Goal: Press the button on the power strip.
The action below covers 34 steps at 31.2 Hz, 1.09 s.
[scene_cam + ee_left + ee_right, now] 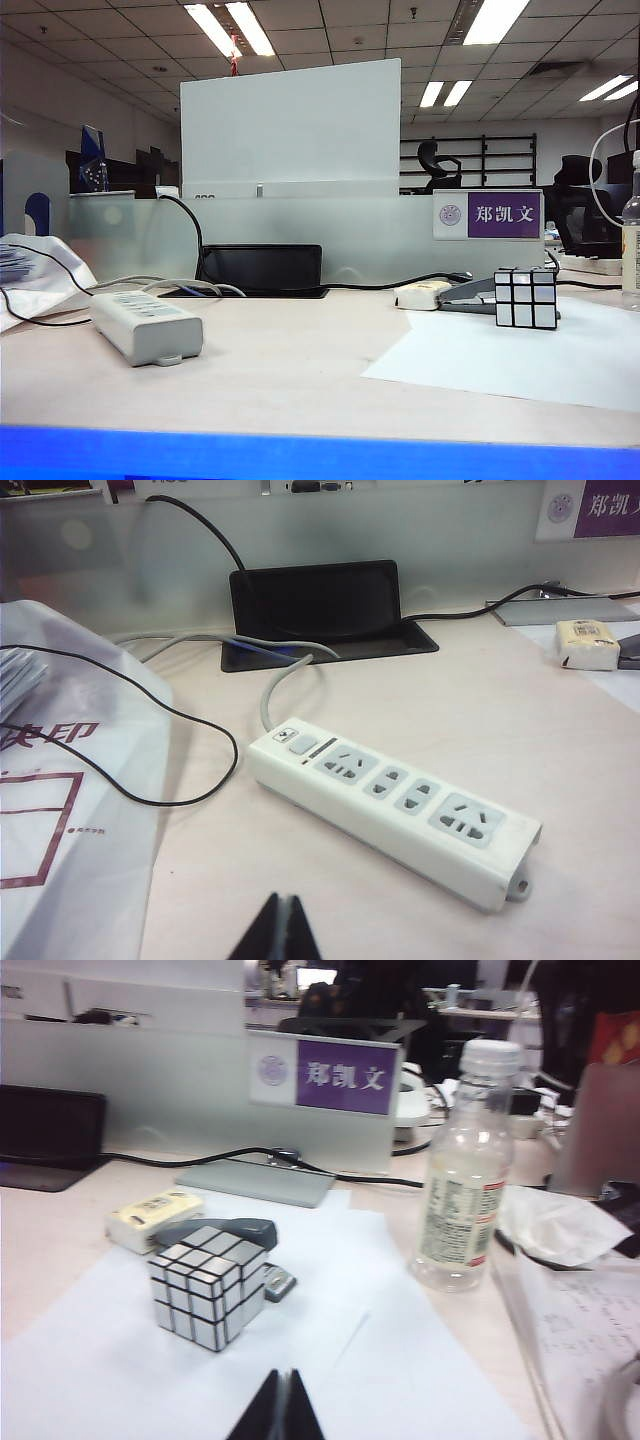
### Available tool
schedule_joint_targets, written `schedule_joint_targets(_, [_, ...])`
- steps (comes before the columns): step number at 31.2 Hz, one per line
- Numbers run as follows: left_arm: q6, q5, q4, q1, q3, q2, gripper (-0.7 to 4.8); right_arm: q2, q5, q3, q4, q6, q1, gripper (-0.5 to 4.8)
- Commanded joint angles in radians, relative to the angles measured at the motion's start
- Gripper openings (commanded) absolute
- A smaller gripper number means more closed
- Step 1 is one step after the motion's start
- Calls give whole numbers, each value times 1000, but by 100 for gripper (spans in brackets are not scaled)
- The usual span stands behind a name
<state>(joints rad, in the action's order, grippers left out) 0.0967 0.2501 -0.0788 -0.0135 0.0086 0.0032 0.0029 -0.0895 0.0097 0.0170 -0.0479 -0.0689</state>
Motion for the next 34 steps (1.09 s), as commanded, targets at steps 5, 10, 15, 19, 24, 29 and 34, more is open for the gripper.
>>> schedule_joint_targets(5, [0, 0, 6, 1, 1, -1, -5, -2, 73, -2, 3, -9, -2, 0])
schedule_joint_targets(10, [0, 0, 6, 1, 1, -1, -5, -2, 81, -2, -62, 45, -4, 0])
schedule_joint_targets(15, [0, 0, 6, 1, 1, -1, -5, -2, 154, -2, -120, 112, -4, 0])
schedule_joint_targets(19, [0, 0, 6, 1, 1, -1, -5, -2, 172, -2, -122, 111, -4, 0])
schedule_joint_targets(24, [0, 0, 6, 1, 1, -1, -5, -2, 196, -2, -122, 121, -4, 0])
schedule_joint_targets(29, [0, 0, 6, 1, 1, -1, -5, -2, 203, -2, -122, 130, -4, 0])
schedule_joint_targets(34, [0, 0, 6, 1, 1, -2, -5, -2, 203, -2, -125, 130, -4, 0])
